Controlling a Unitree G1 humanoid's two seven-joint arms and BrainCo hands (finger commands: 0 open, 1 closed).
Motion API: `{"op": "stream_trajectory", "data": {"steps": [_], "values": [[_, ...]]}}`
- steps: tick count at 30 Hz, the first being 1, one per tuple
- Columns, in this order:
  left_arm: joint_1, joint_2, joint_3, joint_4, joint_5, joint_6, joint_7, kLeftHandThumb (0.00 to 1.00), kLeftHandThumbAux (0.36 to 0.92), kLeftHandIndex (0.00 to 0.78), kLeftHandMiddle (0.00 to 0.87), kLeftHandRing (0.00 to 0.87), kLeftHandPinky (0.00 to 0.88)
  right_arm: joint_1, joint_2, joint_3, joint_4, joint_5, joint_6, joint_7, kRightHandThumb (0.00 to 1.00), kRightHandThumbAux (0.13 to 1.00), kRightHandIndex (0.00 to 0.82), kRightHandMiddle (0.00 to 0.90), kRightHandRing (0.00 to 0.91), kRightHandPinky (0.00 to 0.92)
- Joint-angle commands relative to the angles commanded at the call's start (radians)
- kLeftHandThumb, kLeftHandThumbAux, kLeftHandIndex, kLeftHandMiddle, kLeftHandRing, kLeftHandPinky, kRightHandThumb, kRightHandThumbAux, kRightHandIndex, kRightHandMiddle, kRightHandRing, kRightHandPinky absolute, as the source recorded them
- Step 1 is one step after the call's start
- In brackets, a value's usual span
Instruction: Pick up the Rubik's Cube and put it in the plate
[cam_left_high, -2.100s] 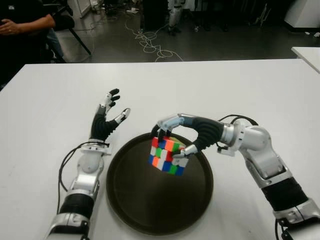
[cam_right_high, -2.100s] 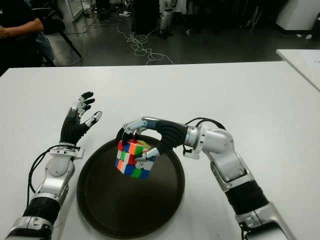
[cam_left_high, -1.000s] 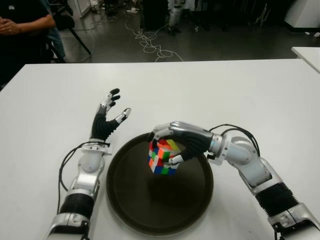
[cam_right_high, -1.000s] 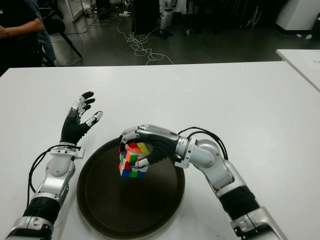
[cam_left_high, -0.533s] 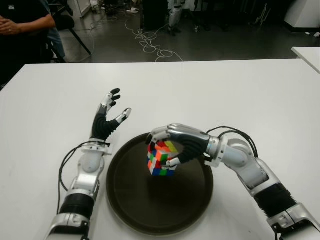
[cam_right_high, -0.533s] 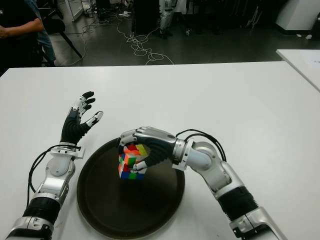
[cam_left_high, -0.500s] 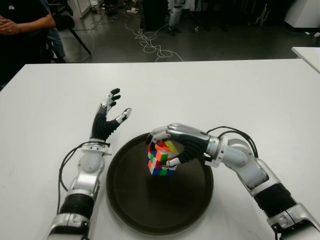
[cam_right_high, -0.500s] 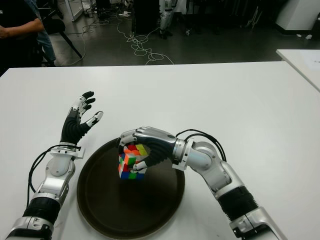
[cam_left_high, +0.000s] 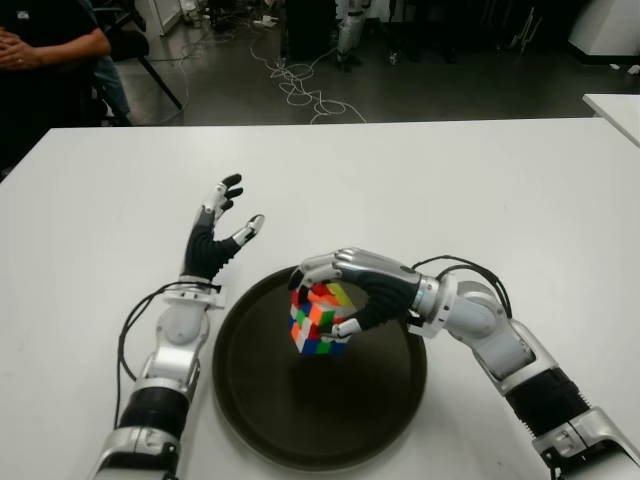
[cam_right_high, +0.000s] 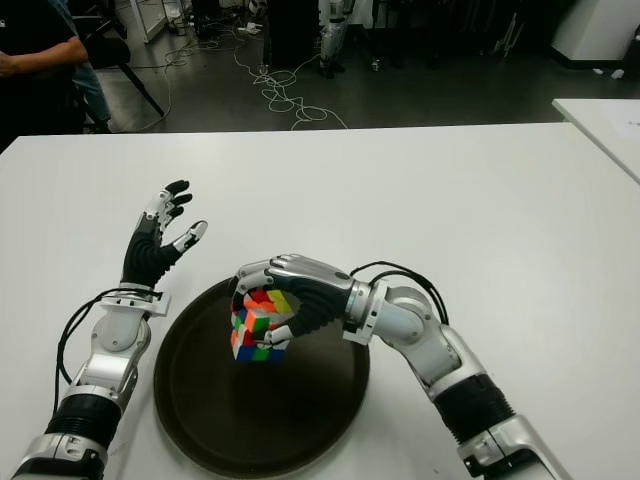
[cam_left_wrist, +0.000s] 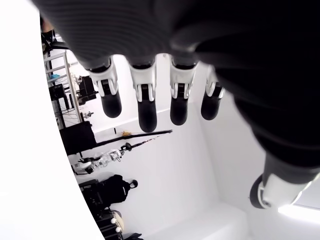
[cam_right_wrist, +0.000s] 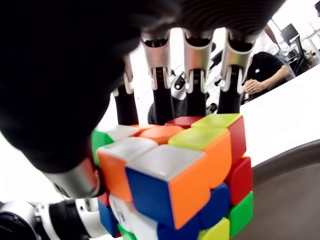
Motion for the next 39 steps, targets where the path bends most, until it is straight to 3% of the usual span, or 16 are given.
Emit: {"op": "stream_trajectory", "data": {"steps": [3,7,17,24,39], "values": [[0.002,-0.001,-0.001,-0.005,0.003,0.003,0.005,0.052,0.594,0.088,0.114,0.086,0.059,-0.007,-0.010,0.008,-0.004,0.017,0.011,0.035,0.089,0.730,0.080,0.055,0.049,0.044],[0.005,-0.005,0.000,-0.011,-0.003,0.006,0.003,0.048,0.602,0.086,0.110,0.081,0.051,-0.012,-0.019,0.016,-0.011,0.036,0.025,0.075,0.018,0.697,0.019,0.013,0.010,0.009],[0.006,-0.008,0.005,-0.016,-0.036,0.003,-0.029,0.040,0.617,0.073,0.105,0.083,0.087,-0.007,-0.023,0.015,-0.029,0.066,0.060,0.121,0.000,0.552,0.000,0.000,0.000,0.000],[0.005,-0.006,0.008,-0.016,-0.047,-0.001,-0.052,0.023,0.631,0.075,0.106,0.075,0.063,-0.007,-0.021,0.012,-0.023,0.069,0.059,0.121,0.000,0.474,0.000,0.000,0.000,0.000],[0.011,-0.014,0.012,-0.037,-0.042,0.017,-0.046,0.024,0.621,0.078,0.110,0.066,0.037,-0.007,-0.018,0.008,-0.017,0.067,0.054,0.110,0.000,0.424,0.000,0.000,0.000,0.000]]}}
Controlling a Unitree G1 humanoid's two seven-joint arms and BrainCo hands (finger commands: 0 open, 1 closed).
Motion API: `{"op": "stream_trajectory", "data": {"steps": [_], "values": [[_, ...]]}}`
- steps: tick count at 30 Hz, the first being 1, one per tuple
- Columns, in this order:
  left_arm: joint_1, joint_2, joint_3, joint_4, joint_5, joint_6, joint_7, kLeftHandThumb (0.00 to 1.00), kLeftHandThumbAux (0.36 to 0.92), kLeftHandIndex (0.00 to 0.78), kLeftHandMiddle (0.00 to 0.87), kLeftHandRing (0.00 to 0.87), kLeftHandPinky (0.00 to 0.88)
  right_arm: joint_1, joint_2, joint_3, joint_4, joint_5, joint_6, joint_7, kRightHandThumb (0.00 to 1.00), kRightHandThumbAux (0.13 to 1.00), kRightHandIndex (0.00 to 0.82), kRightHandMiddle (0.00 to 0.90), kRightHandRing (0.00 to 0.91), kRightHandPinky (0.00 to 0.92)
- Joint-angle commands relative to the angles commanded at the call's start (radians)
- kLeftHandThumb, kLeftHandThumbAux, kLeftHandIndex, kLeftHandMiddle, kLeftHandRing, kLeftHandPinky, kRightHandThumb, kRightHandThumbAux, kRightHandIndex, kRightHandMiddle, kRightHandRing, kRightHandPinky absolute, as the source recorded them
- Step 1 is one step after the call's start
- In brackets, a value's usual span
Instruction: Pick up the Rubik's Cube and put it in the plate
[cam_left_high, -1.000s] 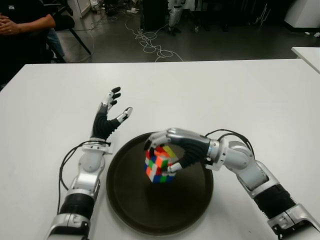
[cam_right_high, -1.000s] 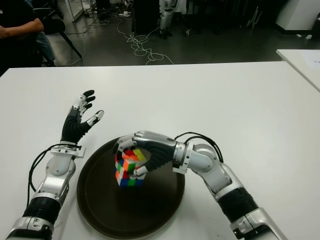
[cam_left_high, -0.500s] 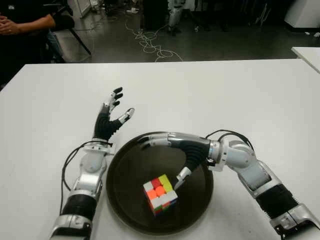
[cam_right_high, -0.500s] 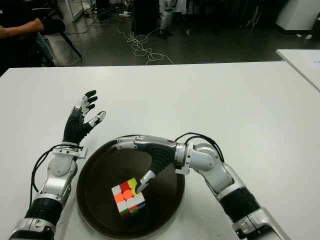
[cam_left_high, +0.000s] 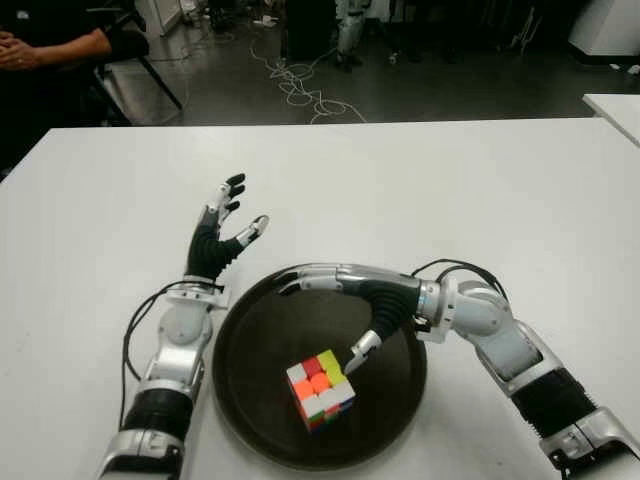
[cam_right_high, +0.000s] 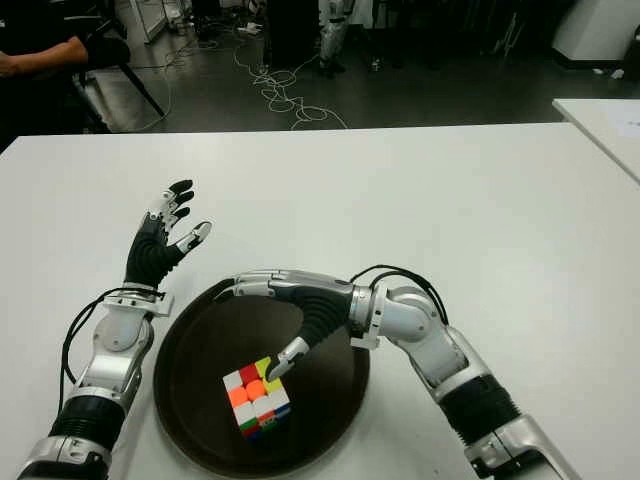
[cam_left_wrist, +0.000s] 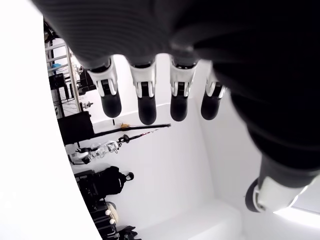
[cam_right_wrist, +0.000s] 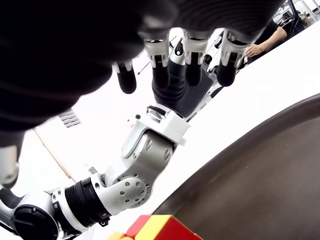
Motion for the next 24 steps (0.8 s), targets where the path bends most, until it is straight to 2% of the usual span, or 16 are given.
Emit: {"op": "stream_trajectory", "data": {"steps": [7,15,20,23,24], "values": [[-0.004,0.003,0.001,0.011,0.007,0.001,0.004,0.053,0.597,0.079,0.112,0.074,0.052,-0.004,0.001,-0.002,0.009,-0.013,-0.012,-0.011,0.000,0.412,0.000,0.000,0.000,0.000],[-0.003,0.009,0.000,0.013,0.009,-0.005,-0.002,0.050,0.606,0.073,0.099,0.067,0.068,-0.014,0.000,-0.013,0.021,-0.008,-0.023,-0.025,0.000,0.420,0.000,0.000,0.000,0.000],[-0.003,0.011,-0.001,0.025,0.014,-0.019,0.000,0.063,0.601,0.075,0.106,0.079,0.072,-0.061,-0.027,-0.075,0.011,0.063,0.006,-0.003,0.000,0.426,0.000,0.000,0.000,0.000],[-0.003,0.011,0.000,0.028,0.021,-0.020,0.006,0.064,0.598,0.076,0.113,0.087,0.077,-0.076,-0.026,-0.105,0.013,0.096,0.024,0.001,0.000,0.437,0.000,0.000,0.000,0.000],[-0.004,0.011,0.001,0.030,0.024,-0.020,0.010,0.063,0.598,0.076,0.114,0.090,0.080,-0.093,-0.032,-0.127,0.022,0.123,0.040,0.009,0.000,0.442,0.000,0.000,0.000,0.000]]}}
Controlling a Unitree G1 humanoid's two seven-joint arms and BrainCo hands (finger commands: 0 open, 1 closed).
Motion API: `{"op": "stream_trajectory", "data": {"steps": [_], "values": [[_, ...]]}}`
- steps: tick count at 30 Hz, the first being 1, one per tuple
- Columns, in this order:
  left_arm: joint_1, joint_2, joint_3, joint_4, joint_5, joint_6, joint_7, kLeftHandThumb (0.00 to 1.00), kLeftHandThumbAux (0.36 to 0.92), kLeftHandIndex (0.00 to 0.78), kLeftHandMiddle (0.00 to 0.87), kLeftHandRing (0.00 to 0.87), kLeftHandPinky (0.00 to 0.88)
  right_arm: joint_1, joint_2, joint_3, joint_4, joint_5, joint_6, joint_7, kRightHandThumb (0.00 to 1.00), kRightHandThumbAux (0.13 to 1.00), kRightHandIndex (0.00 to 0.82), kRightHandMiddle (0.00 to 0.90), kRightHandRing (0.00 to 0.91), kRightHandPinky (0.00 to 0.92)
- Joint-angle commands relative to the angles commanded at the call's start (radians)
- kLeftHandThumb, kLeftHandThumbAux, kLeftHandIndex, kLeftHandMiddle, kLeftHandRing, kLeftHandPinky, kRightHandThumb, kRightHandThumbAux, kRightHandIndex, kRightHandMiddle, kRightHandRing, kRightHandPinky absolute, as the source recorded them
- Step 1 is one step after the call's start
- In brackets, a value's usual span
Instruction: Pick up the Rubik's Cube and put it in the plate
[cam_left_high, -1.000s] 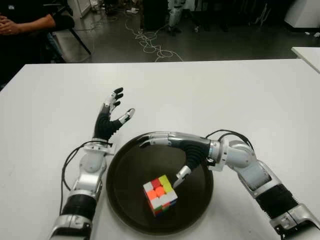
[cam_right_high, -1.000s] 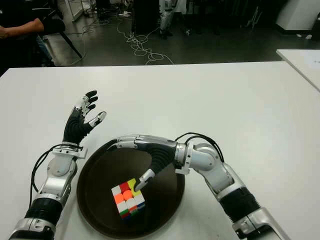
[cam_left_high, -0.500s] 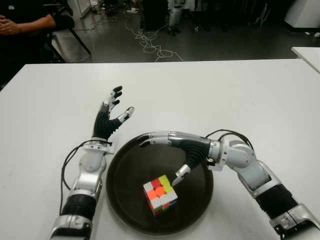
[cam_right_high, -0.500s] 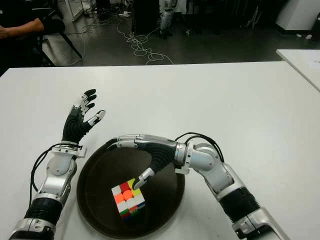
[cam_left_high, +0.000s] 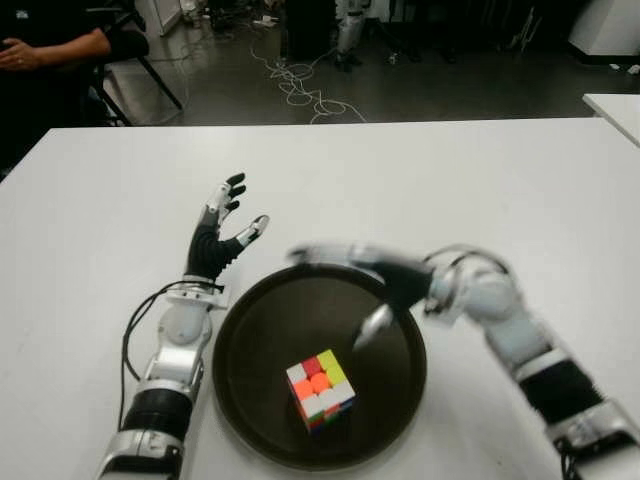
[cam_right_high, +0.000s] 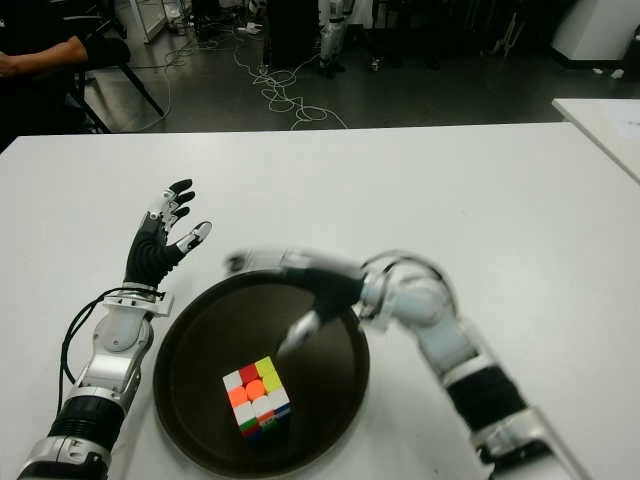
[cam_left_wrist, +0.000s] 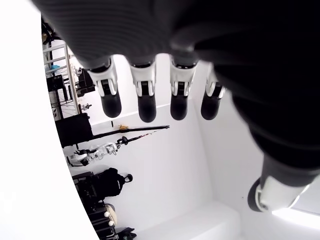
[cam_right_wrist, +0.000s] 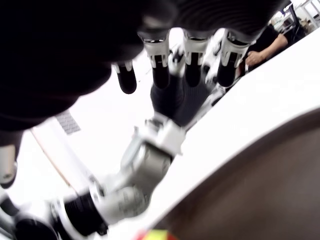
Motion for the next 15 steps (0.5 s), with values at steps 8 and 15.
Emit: {"op": "stream_trajectory", "data": {"steps": [8,15], "values": [[-0.006,-0.001,0.000,0.013,0.016,-0.004,0.024,0.050,0.594,0.087,0.126,0.123,0.121,0.000,-0.002,-0.191,-0.008,0.135,0.162,-0.090,0.000,0.470,0.000,0.000,0.000,0.000],[-0.011,-0.007,0.000,0.019,0.020,-0.002,0.036,0.064,0.594,0.095,0.135,0.133,0.118,0.130,0.177,-0.297,-0.102,0.204,0.362,-0.378,0.000,0.615,0.062,0.102,0.088,0.099]]}}
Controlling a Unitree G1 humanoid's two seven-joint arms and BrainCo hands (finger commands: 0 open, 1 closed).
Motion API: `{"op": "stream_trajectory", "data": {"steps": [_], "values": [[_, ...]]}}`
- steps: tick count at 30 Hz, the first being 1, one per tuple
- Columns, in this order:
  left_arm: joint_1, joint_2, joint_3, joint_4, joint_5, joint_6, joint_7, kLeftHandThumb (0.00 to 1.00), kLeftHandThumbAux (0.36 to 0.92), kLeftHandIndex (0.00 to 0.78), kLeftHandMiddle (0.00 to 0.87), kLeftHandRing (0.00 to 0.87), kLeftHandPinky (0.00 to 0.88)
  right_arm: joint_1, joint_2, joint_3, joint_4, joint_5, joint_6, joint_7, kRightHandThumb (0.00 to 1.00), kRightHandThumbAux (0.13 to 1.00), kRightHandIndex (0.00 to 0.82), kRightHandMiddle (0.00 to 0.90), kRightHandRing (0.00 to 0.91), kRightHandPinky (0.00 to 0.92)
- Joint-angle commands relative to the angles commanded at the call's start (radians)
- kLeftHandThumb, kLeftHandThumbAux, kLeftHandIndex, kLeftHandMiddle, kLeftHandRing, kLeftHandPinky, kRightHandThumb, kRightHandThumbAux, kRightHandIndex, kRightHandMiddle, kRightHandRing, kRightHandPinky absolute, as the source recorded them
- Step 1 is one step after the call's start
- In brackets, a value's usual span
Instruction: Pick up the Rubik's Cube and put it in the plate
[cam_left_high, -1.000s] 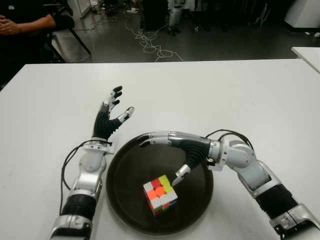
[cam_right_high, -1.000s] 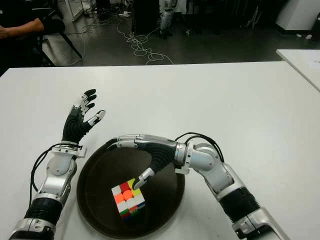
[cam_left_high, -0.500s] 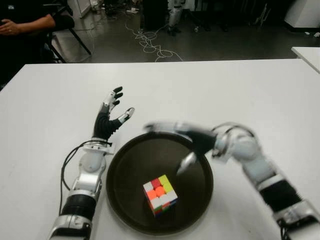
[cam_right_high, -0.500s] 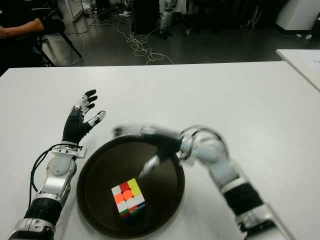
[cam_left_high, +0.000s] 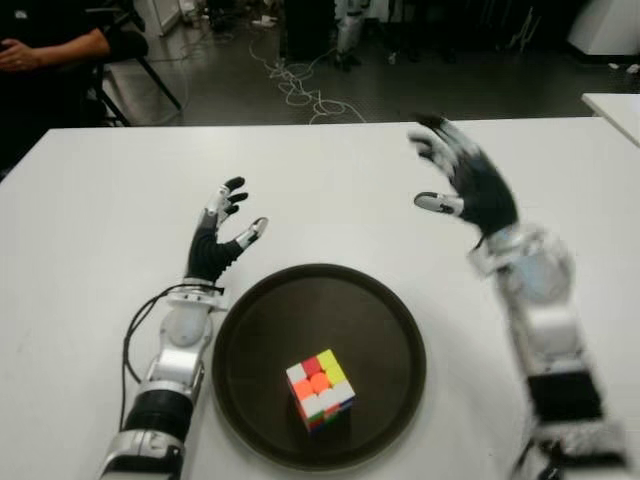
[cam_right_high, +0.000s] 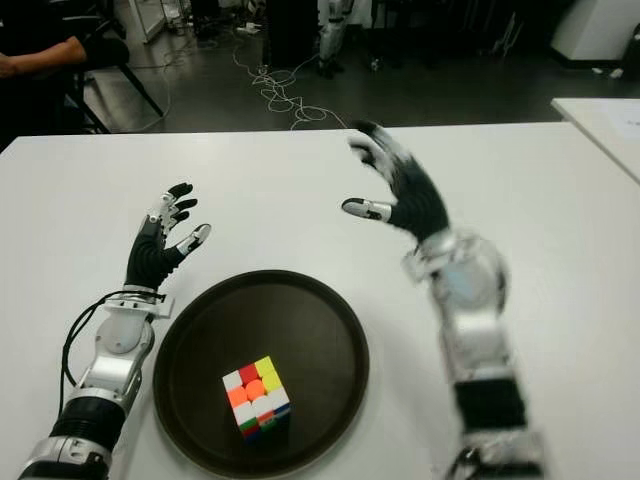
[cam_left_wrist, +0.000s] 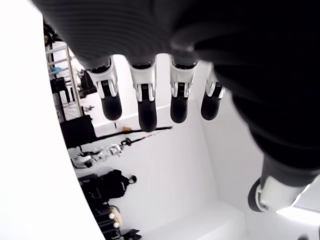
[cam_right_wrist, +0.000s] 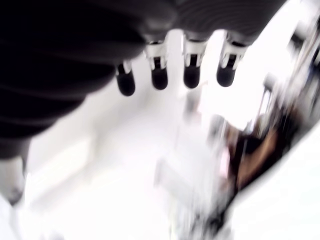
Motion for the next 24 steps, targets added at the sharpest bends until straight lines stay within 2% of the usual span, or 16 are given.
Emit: {"op": "stream_trajectory", "data": {"steps": [1,2,3,4,6,8,13,15,19,24], "values": [[0.000,-0.001,0.000,0.000,0.000,0.001,0.001,0.067,0.596,0.098,0.136,0.135,0.121,0.016,0.016,-0.012,-0.023,0.007,0.026,-0.032,0.000,0.652,0.088,0.139,0.128,0.151],[-0.001,-0.001,0.000,0.000,0.000,0.004,0.002,0.068,0.597,0.098,0.136,0.135,0.122,0.054,0.057,-0.029,-0.029,0.009,0.046,-0.095,0.000,0.666,0.097,0.153,0.143,0.169],[-0.002,-0.001,0.000,0.002,0.002,0.007,0.002,0.077,0.607,0.105,0.142,0.139,0.130,0.097,0.103,-0.037,-0.001,-0.011,0.075,-0.166,0.000,0.780,0.172,0.254,0.267,0.318],[-0.003,0.000,-0.001,0.003,0.004,0.009,0.002,0.077,0.606,0.104,0.142,0.139,0.128,0.127,0.136,-0.043,0.019,-0.027,0.097,-0.216,0.000,0.792,0.184,0.258,0.273,0.321],[-0.003,0.000,-0.002,0.005,0.005,0.011,0.003,0.081,0.602,0.102,0.142,0.139,0.125,0.156,0.164,-0.044,0.035,-0.049,0.135,-0.271,0.000,0.821,0.213,0.269,0.288,0.328],[-0.003,-0.001,-0.002,0.006,0.008,0.012,0.008,0.081,0.607,0.101,0.141,0.137,0.121,0.158,0.172,-0.044,0.029,-0.068,0.172,-0.309,0.004,0.842,0.233,0.280,0.297,0.332],[0.000,0.001,-0.001,0.002,0.015,0.013,0.019,0.077,0.619,0.099,0.138,0.132,0.113,0.143,0.189,-0.040,0.012,-0.112,0.191,-0.357,0.033,0.861,0.249,0.300,0.317,0.351],[0.002,0.003,0.001,0.003,0.017,0.013,0.022,0.076,0.617,0.099,0.136,0.129,0.106,0.136,0.193,-0.035,0.019,-0.131,0.168,-0.366,0.043,0.860,0.250,0.308,0.327,0.358],[0.002,0.007,0.004,0.008,0.015,0.007,0.024,0.070,0.593,0.105,0.136,0.123,0.095,0.125,0.188,-0.020,0.065,-0.197,0.063,-0.392,0.078,0.830,0.247,0.321,0.343,0.359],[0.006,0.010,0.004,0.000,0.010,0.004,0.019,0.064,0.583,0.106,0.136,0.119,0.091,0.118,0.185,-0.018,0.104,-0.232,0.010,-0.407,0.091,0.804,0.233,0.318,0.344,0.363]]}}
